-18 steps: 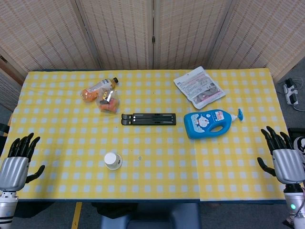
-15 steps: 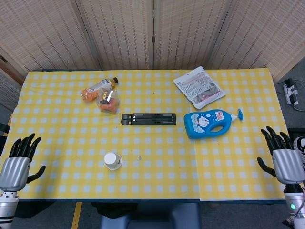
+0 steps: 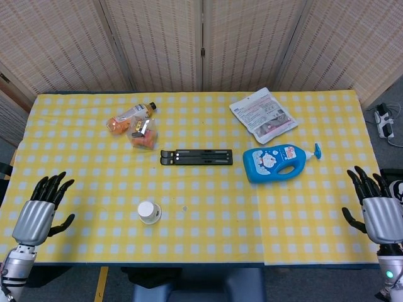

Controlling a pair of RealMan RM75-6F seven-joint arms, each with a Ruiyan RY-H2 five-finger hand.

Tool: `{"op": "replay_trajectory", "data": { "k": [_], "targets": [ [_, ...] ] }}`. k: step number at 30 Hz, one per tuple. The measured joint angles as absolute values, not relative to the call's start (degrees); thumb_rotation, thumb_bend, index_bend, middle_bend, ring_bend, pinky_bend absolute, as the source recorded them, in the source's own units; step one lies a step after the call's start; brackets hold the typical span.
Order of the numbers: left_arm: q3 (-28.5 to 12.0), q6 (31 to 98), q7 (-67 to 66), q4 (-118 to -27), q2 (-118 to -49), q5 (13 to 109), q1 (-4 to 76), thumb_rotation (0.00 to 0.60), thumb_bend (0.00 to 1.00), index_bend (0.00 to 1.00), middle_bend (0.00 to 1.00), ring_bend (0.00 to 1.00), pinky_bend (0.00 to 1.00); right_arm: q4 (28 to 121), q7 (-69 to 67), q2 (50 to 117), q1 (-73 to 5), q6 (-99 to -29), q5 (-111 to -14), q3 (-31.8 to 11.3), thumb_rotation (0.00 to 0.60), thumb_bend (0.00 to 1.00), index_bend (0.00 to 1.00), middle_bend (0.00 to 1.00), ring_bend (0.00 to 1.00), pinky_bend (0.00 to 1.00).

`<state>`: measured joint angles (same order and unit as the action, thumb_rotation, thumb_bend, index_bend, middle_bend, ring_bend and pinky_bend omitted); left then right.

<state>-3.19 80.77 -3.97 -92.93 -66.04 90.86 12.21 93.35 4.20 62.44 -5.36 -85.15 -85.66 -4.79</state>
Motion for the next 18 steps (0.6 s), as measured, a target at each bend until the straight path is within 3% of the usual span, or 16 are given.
{"op": "replay_trajectory", "data": {
  "k": [18],
  "targets": [
    [-1.51,58.86,-1.19,-96.49,-64.82,97.46,28.4,0.6,0.36,0.18,0.06,0.06,0.0,93.83,4.44,62.07,-4.69,-86.31,-86.08,-4.65,0.6,0.35,0.0,0.07,0.17,0.09]
  ]
}}
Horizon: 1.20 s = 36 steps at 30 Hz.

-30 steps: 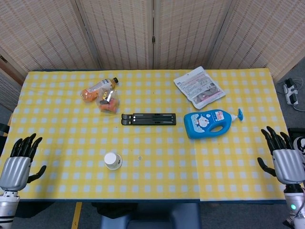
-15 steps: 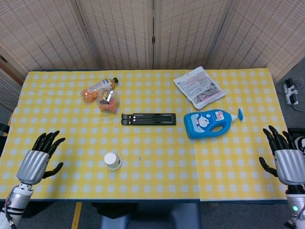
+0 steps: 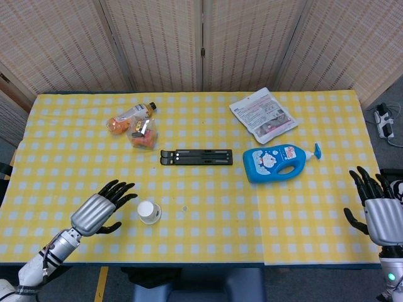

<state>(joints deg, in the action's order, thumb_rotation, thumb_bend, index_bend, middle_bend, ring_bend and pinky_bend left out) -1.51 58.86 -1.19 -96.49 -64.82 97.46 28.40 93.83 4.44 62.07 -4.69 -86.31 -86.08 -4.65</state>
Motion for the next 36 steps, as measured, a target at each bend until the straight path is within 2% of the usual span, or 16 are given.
{"op": "replay_trajectory", "data": {
  "k": [5,12,36],
  "targets": [
    [-2.05,53.35,-1.73,-97.24,-65.32,94.14,32.22,0.6,0.38,0.18,0.06,0.06,0.0,93.48,3.83,62.12,-4.6,-86.27,-86.07,-4.59,0.6,0.35,0.0,0.07,0.17,0.09],
    [-2.4,50.15,-3.71,-97.93,-66.73,91.03,34.7,0.6,0.39,0.2,0.06,0.06,0.01,93.03,3.01,62.24,-4.66,-86.06,-86.14,-4.56,0.6,0.35,0.0,0.07,0.17,0.09],
    [-2.62,47.41,-9.25,-97.65,-71.19,82.38,38.21,0.6,0.42,0.26,0.06,0.06,0.02,91.27,0.64,62.57,-4.61,-85.69,-85.98,-4.49,0.6,0.35,0.0,0.07,0.17,0.09]
  ]
}}
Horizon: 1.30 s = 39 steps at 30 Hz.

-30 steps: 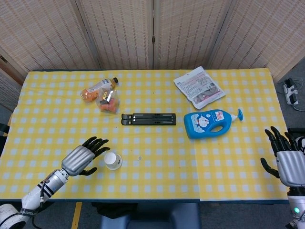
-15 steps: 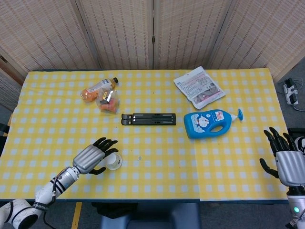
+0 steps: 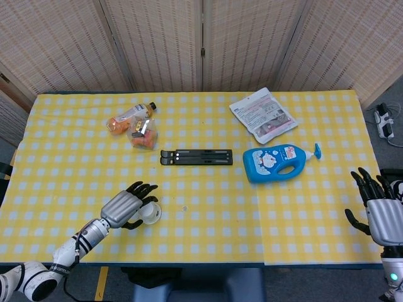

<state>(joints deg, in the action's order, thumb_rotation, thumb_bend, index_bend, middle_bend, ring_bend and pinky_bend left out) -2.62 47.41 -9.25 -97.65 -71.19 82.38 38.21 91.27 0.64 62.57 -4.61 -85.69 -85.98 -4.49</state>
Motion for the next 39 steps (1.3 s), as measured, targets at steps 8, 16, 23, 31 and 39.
{"op": "replay_trajectory", "data": {
  "k": [8,16,23,31,39],
  "targets": [
    [-2.2,48.61,-9.07,-96.97,-71.98,82.01,38.19,0.6,0.42,0.28,0.08,0.06,0.03,91.02,0.41,62.6,-4.57,-85.57,-85.89,-4.45,0.6,0.35,0.0,0.07,0.17,0.09],
    [-1.83,49.13,-8.83,-96.32,-72.49,81.88,38.35,0.6,0.43,0.3,0.09,0.07,0.04,91.14,0.44,62.52,-4.51,-85.57,-85.85,-4.44,0.6,0.35,0.0,0.07,0.17,0.09],
    [-1.6,49.51,-8.75,-96.15,-72.43,81.77,38.52,0.6,0.43,0.31,0.1,0.07,0.05,91.33,0.43,62.42,-4.51,-85.4,-85.82,-4.38,0.6,0.35,0.0,0.07,0.17,0.09],
    [-1.36,49.24,-9.19,-96.4,-72.22,81.45,38.92,0.6,0.44,0.33,0.11,0.08,0.05,91.41,0.44,62.36,-4.54,-85.32,-85.76,-4.42,0.6,0.35,0.0,0.07,0.17,0.09],
    [-1.37,49.8,-9.02,-96.32,-72.37,81.45,39.02,0.6,0.46,0.37,0.13,0.09,0.06,91.43,0.3,62.35,-4.46,-85.23,-85.68,-4.31,0.6,0.35,0.0,0.07,0.17,0.09]
  ]
}}
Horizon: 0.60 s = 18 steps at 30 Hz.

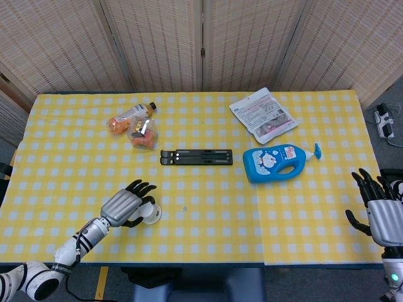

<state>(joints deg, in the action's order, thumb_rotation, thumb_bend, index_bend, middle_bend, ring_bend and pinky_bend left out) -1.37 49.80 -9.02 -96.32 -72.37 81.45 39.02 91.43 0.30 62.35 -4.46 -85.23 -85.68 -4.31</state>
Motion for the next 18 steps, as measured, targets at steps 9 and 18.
{"op": "replay_trajectory", "data": {
  "k": [9,18],
  "targets": [
    [-1.84,51.19,-9.18,-98.27,-70.02,82.05,39.07,0.6,0.47,0.4,0.16,0.11,0.06,91.64,0.43,62.17,-4.46,-85.4,-85.73,-4.44,0.6,0.35,0.0,0.07,0.17,0.09],
    [-3.65,53.22,-7.29,-102.18,-65.3,81.63,38.94,0.6,0.47,0.4,0.19,0.14,0.06,91.54,0.21,62.16,-4.38,-85.48,-85.73,-4.44,0.6,0.35,0.0,0.07,0.17,0.09]
  ]
}}
